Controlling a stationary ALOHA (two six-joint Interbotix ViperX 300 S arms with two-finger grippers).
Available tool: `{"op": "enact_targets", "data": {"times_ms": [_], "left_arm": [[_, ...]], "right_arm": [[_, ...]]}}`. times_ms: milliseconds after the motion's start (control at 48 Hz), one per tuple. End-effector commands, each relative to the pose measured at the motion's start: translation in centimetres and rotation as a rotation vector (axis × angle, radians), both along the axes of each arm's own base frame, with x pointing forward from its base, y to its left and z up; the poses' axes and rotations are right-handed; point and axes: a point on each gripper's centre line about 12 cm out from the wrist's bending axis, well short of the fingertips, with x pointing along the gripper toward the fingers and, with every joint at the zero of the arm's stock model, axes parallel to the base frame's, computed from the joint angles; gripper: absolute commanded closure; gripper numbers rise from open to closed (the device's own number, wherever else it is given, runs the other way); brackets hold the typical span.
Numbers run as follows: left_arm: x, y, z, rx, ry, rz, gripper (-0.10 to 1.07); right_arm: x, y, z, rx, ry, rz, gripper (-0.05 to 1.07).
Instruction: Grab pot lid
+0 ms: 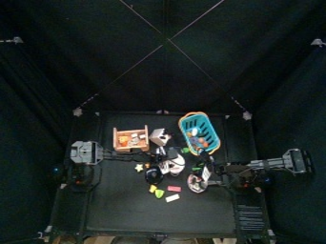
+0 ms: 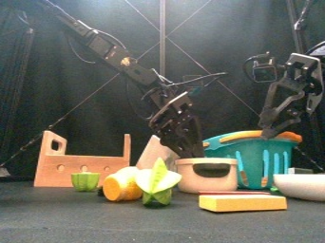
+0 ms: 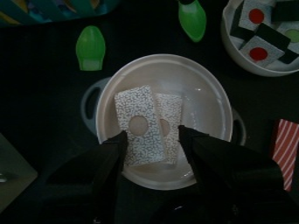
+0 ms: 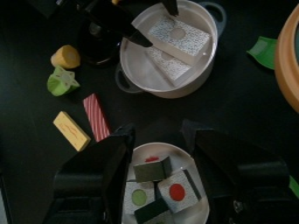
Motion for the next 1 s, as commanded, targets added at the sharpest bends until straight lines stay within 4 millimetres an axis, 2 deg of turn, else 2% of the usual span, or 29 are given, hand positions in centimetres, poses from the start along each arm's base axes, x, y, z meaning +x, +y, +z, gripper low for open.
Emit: {"op": "enact_targets", "data": {"times_ms": [0,125,333,542,812,979], "left_arm": [[0.2,-0.1,2.3,0.007,-0.040,0.000,0.11],[-0.6,-0.2,3.7,0.020,-0.023,0.000,0.11],[-3.5,-3.4,4.1,0.064,0.096,-0.067,0.12],[-5.8,-5.5,3.7,0.067,0.120,-0.118,0.12],[-8.5,-5.8,2.6,0.068,0.126,-0.143,0.12],[-9.3,-6.1,1.4,0.062,0.109,-0.165,0.12]], "right_arm": [[0.2,0.0,0.4,0.002,-0.014,0.000,0.19],[0.2,0.0,0.4,0.002,-0.016,0.002,0.19],[0.2,0.0,0.4,0.002,-0.014,0.002,0.19],[0.2,0.0,0.4,0.004,-0.014,-0.001,0.19],[0.2,0.0,0.4,0.004,-0.014,-0.001,0.19],[0.2,0.0,0.3,0.004,-0.013,-0.001,0.19]]}}
